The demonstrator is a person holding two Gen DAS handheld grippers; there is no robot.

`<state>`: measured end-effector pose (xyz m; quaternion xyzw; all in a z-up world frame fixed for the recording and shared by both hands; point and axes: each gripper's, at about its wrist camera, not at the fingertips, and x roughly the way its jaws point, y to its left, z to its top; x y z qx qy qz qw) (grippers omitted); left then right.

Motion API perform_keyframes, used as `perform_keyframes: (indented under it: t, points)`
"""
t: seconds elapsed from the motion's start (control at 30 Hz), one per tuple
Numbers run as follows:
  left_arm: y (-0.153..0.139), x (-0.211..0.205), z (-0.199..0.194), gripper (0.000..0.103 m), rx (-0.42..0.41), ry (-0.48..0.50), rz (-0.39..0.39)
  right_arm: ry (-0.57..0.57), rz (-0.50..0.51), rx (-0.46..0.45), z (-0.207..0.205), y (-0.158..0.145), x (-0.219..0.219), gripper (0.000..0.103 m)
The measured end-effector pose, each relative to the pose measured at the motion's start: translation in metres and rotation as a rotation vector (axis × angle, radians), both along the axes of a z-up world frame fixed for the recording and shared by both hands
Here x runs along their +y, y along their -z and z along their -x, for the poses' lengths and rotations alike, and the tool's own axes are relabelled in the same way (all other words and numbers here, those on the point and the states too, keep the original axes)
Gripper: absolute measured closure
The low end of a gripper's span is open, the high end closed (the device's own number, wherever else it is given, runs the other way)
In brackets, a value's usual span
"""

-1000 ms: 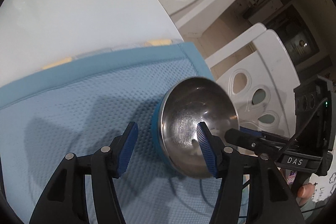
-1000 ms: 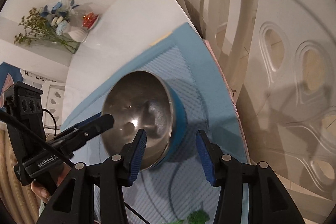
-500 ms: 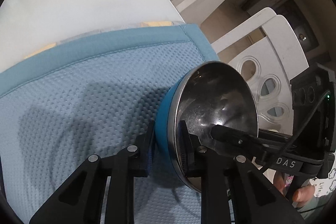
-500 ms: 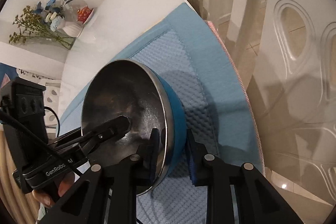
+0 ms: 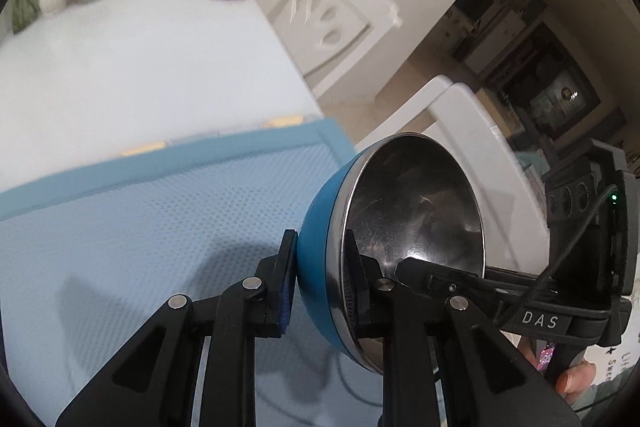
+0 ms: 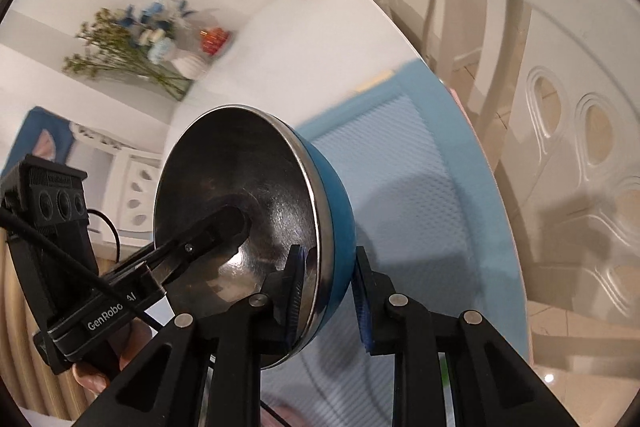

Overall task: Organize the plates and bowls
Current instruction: 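Lift the blue steel bowl and carry it over the nested bowls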

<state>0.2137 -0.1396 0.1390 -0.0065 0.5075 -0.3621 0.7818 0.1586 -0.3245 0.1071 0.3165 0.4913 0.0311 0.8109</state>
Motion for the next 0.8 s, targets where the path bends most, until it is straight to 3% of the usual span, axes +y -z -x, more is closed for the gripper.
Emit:
perform_keyframes:
  t: [0.4, 0.63, 0.8]
  points:
    - [-0.114, 0.064, 0.105, 0.086, -0.219, -0.129, 0.056, -0.073, 0.026, -0.169, 0.079, -0.111, 0.071, 0.081]
    - [-0.133, 0.097, 0.157, 0.086, -0.268, -0.135, 0.080, -0.068, 0.070, -0.207, 0.138, -0.142, 0.113, 0.080]
    - [-0.111, 0.121, 0.184, 0.085, -0.222, -0.128, 0.039, -0.043, 0.096, -0.171, 0.175, -0.140, 0.151, 0.079]
